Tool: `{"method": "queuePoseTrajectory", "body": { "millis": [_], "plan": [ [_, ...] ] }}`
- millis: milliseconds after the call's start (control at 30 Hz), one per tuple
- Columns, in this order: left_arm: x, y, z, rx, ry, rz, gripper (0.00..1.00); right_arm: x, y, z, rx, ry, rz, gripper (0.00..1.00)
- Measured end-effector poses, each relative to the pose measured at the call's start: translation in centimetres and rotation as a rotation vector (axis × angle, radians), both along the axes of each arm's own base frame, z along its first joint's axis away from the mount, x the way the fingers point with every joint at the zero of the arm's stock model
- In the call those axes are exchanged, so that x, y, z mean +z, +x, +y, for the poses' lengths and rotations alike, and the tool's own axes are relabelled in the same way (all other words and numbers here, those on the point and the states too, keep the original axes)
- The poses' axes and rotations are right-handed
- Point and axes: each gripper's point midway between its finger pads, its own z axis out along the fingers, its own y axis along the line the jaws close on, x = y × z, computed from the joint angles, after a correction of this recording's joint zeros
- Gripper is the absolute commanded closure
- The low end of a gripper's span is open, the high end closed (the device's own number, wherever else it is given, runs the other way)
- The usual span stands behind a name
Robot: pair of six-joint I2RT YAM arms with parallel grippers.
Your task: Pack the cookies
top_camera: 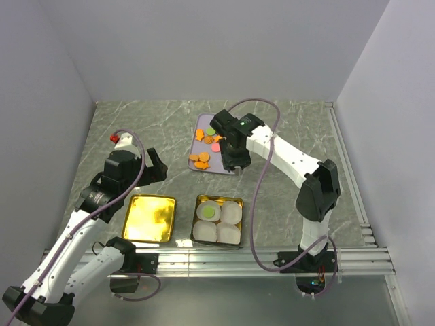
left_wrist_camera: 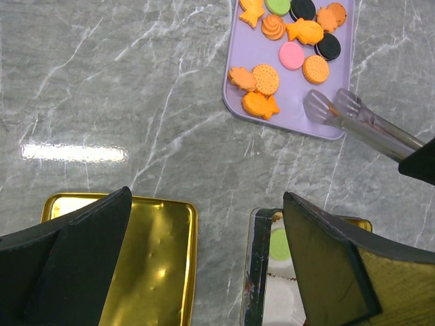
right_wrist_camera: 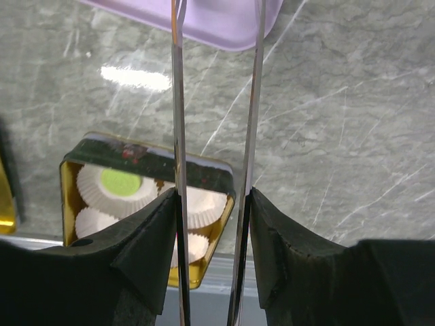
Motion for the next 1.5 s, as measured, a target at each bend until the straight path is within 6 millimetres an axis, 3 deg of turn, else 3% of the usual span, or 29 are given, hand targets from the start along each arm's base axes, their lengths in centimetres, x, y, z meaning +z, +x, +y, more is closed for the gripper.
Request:
{"method": "queuePoseTrajectory", "body": {
  "millis": [300, 567, 1133, 1333, 1500],
  "plan": [
    [-0.5, 0.2, -0.1, 0.0, 0.007, 0.017, 0.01, -1.5, 2.3, -0.3, -0.016, -0.025, 0.014, 0.5],
    [-0.5, 0.2, -0.1, 0.0, 0.008, 0.017, 0.01, -1.3, 4.3, 0.0, -0.015, -0.012, -0.002, 0.51],
    [-0.6, 0.5, 0.5, 0.022, 0.01, 0.024, 0.01, -1.6, 4.7, 0.2, 0.006, -0.009, 0.009, 0.61],
    [-0.6, 0.5, 0.7, 0.031, 0.009, 0.024, 0.01, -0.1, 4.7, 0.0, 0.016, 0.017, -0.016, 0.65],
    [-0.7, 0.5, 0.7, 0.028, 0.006, 0.026, 0.0, 2.8, 4.0, 0.0, 0.026, 0.079, -0.06, 0.65]
  ]
}}
